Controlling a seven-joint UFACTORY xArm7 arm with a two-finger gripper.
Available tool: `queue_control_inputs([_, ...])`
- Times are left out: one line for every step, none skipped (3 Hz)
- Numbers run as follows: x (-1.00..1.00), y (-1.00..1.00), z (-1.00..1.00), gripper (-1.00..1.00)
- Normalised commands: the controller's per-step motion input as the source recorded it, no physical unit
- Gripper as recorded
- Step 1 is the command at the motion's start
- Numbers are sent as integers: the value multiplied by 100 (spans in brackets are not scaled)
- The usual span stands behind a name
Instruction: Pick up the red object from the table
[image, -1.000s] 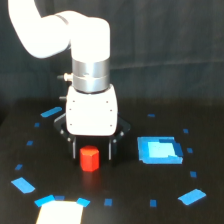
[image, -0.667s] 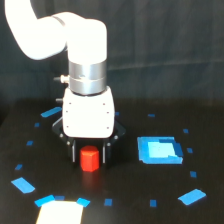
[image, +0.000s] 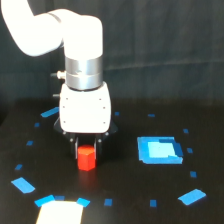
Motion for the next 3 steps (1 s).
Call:
queue_control_inputs([8,26,48,-99])
queue_control_inputs([37,7,78,-65])
queue_control_inputs([21,16,100,-100])
